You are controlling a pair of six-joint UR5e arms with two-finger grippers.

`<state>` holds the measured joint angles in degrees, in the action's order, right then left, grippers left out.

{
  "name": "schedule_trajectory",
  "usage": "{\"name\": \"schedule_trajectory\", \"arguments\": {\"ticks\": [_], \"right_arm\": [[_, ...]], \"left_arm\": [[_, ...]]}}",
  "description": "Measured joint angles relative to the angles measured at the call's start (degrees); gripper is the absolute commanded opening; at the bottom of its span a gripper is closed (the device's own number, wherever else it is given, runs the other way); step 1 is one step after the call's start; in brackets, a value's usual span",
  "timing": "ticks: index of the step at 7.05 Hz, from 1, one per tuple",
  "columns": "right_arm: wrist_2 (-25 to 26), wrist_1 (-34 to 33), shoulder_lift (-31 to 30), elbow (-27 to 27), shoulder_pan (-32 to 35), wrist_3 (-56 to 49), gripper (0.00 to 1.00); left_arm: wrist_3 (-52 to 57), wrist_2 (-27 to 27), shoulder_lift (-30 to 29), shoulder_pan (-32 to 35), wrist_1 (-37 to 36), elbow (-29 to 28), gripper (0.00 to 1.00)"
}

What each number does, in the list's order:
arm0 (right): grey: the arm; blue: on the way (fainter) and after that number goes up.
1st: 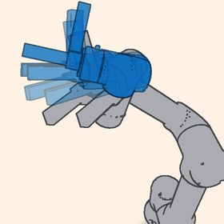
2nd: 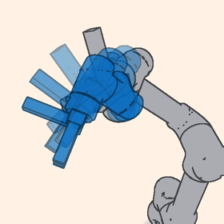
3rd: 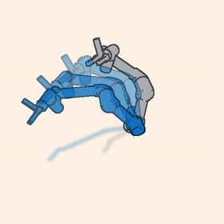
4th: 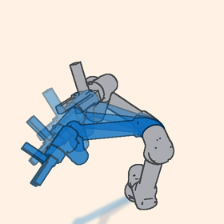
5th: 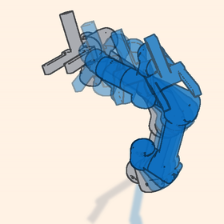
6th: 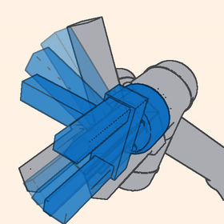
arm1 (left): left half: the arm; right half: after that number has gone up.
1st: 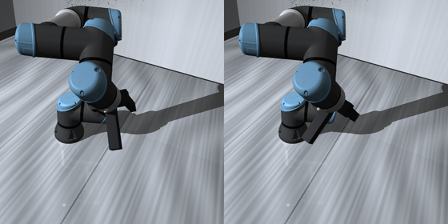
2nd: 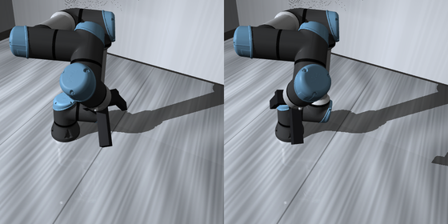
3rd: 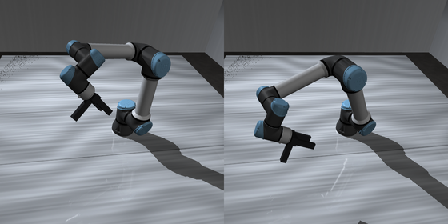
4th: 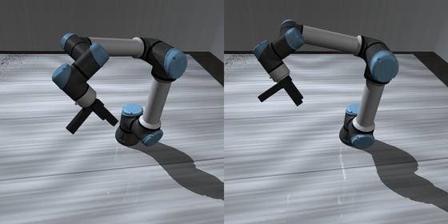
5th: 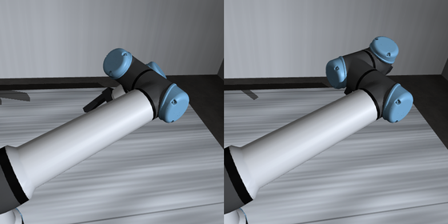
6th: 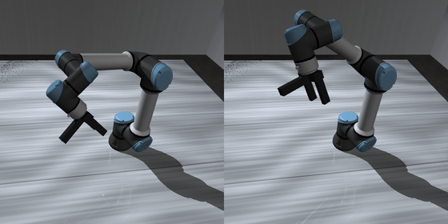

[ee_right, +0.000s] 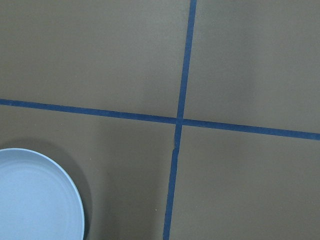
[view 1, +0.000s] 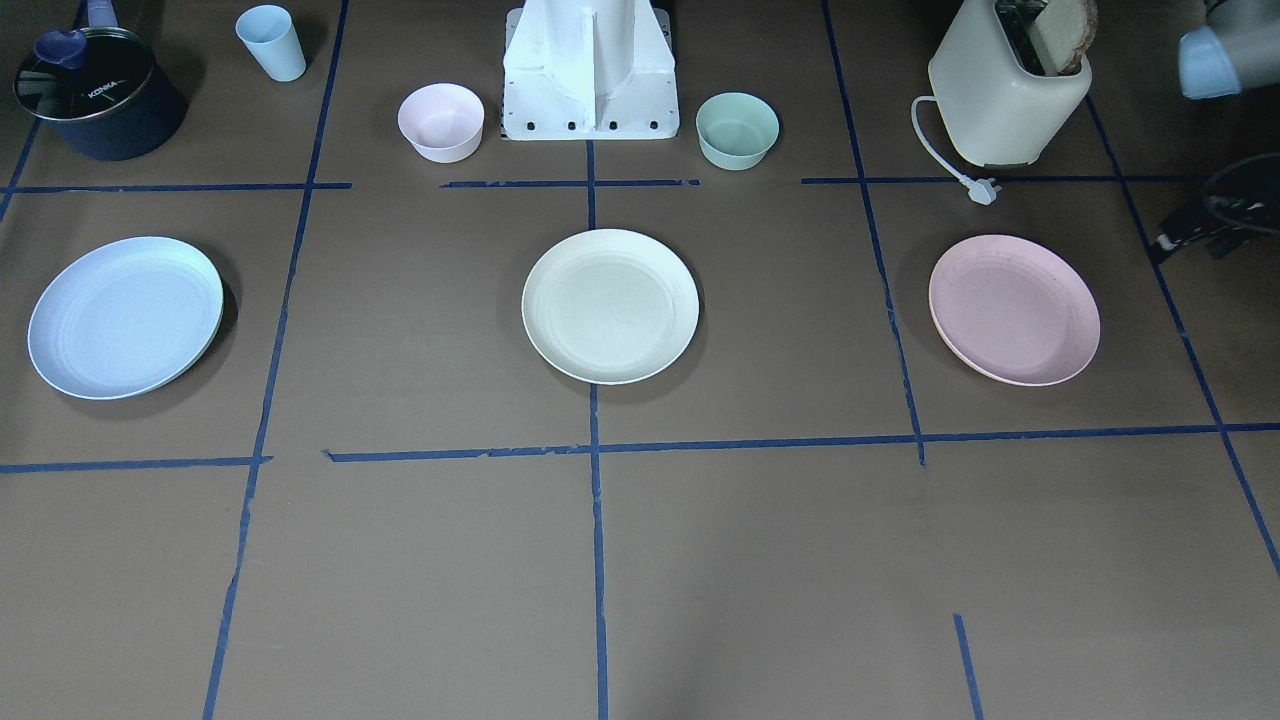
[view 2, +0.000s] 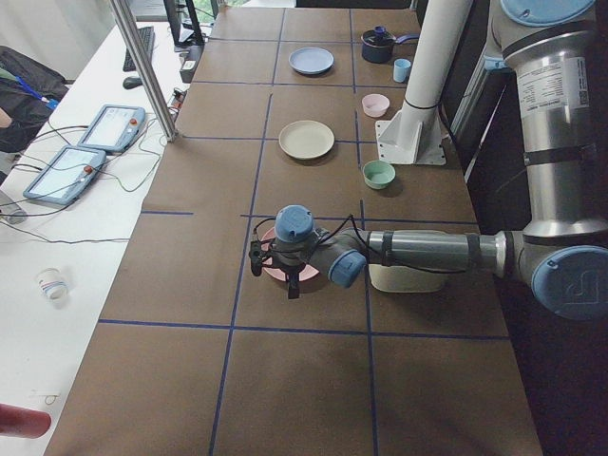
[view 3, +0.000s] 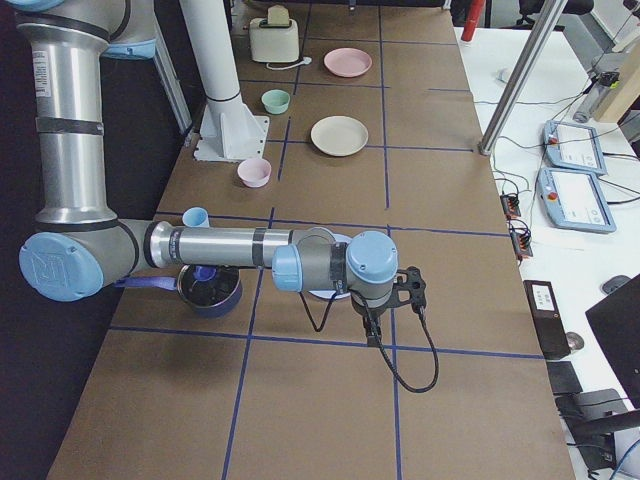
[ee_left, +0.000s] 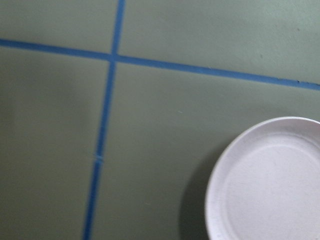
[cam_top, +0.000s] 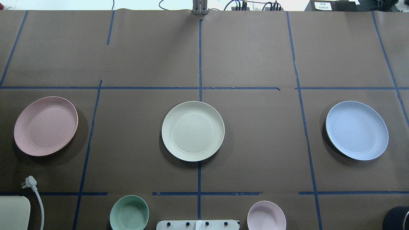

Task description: Stack three plates with pink and blue

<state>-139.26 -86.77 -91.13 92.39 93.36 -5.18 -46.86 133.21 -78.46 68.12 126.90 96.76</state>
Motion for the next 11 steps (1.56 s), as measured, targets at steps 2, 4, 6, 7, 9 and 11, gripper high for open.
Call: {"name": "schedule_trajectory", "arguments": {"ticks": [2, 4, 6, 7, 9, 11], "right_arm": [[0.0, 0.0, -0.02, -0.18, -0.01, 0.01, 1.0], [-0.04, -0.04, -0.02, -0.25, -0.02, 0.07, 1.0], [-0.05, 0.01, 0.01, -0.27, -0.02, 0.08, 1.0], [-0.05, 0.02, 0.04, -0.28, -0.02, 0.08, 1.0], [-0.05, 0.01, 0.1, -0.28, -0.02, 0.08, 1.0], [-0.05, 0.0, 0.14, -0.23, -0.02, 0.08, 1.0]], "left_arm": [[-9.29, -6.35, -0.35, -7.15, 10.11, -4.87, 1.0], [-13.63, -9.67, -1.15, -10.95, 13.02, -6.88, 0.94], [-15.05, -11.01, -1.39, -12.52, 13.39, -7.14, 0.79], [-15.21, -11.07, -1.42, -12.73, 13.39, -7.15, 0.72], [-15.33, -10.97, -1.43, -12.87, 13.39, -7.15, 0.36], [-15.36, -10.86, -1.44, -12.92, 13.45, -7.12, 0.1]]}}
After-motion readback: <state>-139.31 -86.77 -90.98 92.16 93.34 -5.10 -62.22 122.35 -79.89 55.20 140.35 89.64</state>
